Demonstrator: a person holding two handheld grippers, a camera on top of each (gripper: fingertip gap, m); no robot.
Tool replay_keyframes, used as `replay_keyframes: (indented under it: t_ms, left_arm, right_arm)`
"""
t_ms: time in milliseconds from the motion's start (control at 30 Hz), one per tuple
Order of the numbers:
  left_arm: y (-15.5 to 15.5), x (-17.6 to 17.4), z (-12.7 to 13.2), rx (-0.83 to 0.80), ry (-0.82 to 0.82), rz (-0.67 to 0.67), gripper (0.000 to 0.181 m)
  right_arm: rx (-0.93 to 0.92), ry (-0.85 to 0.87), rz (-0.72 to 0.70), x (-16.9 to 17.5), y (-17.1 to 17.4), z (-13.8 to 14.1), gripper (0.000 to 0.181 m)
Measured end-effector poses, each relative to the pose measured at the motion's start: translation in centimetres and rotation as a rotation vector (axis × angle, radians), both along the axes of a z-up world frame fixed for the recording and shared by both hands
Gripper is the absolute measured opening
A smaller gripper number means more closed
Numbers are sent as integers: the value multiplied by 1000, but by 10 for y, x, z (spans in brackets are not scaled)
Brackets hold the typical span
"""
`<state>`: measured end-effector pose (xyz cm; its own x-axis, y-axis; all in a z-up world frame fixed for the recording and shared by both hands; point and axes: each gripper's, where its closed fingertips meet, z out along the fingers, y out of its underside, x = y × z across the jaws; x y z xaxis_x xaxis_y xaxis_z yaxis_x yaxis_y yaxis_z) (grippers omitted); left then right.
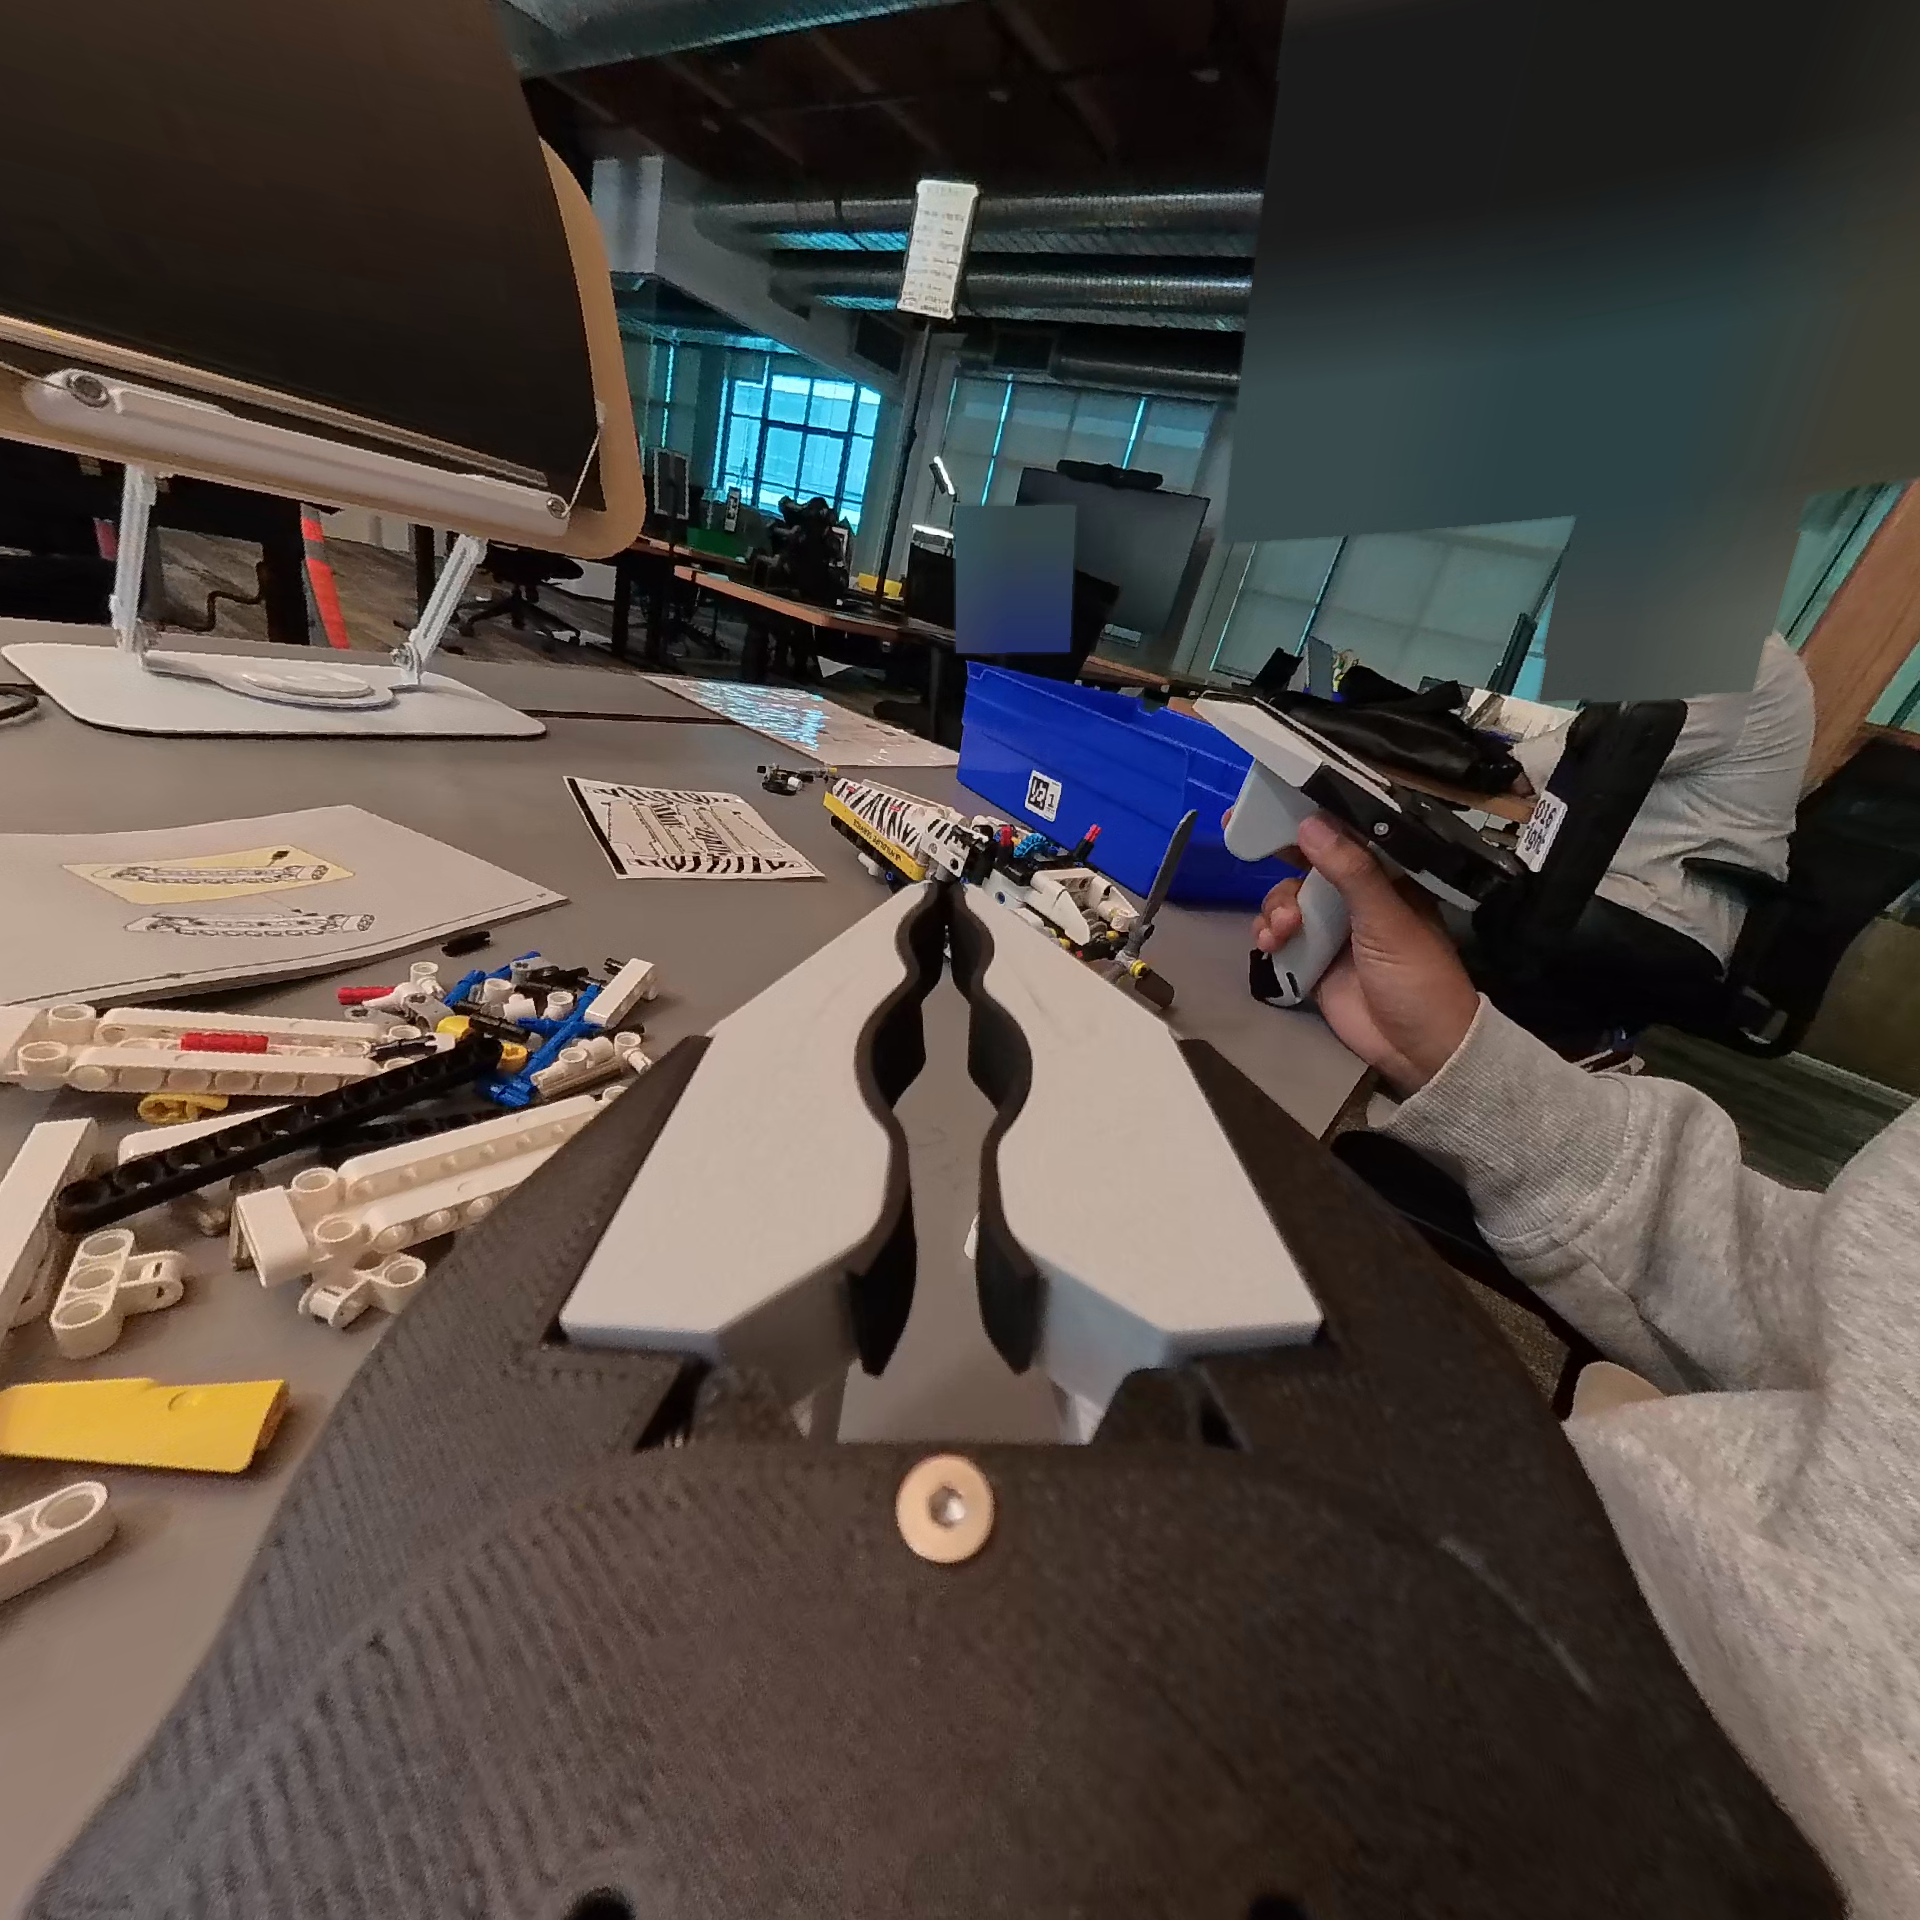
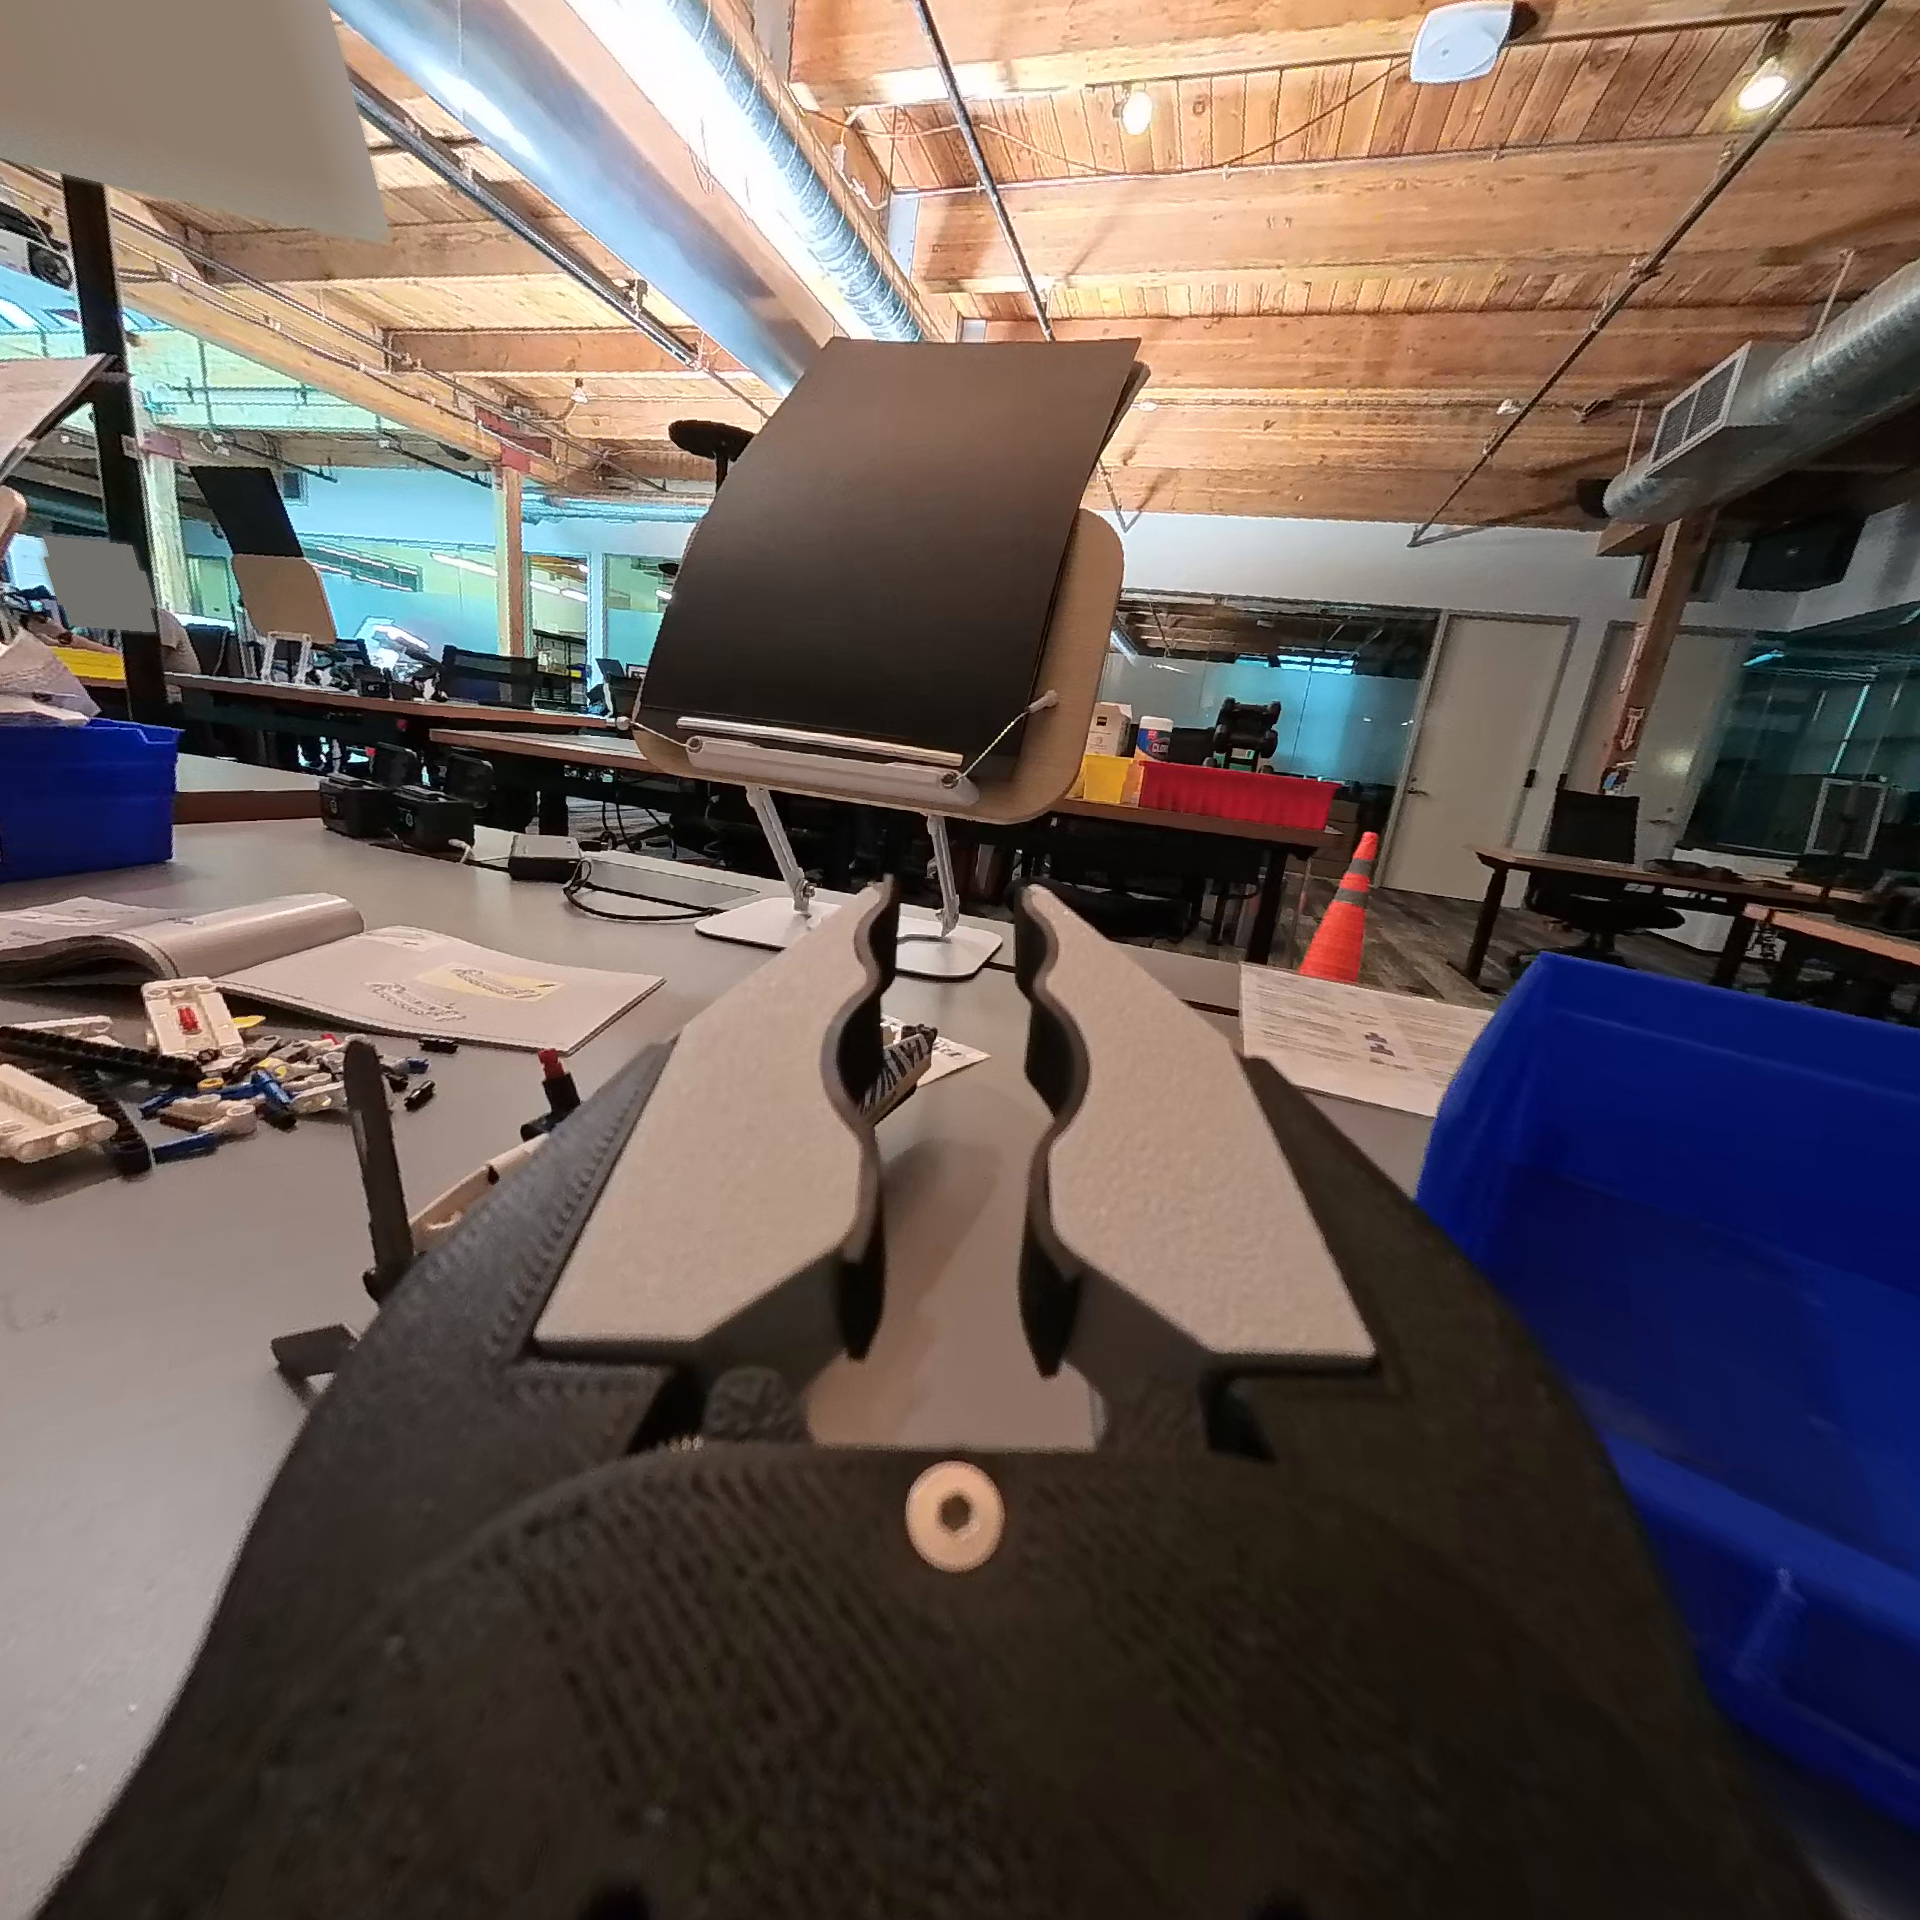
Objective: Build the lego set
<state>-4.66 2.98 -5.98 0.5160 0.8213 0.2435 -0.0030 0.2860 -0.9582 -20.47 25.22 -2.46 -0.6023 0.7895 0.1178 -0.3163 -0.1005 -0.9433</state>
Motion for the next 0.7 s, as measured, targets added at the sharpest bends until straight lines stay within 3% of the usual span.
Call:
replay_keyframes:
  t_ms: [700]
  left_arm:
    - [-1,0,0,6,1,0,0]
  right_arm:
    - [7,6,6,2,0,0,19]
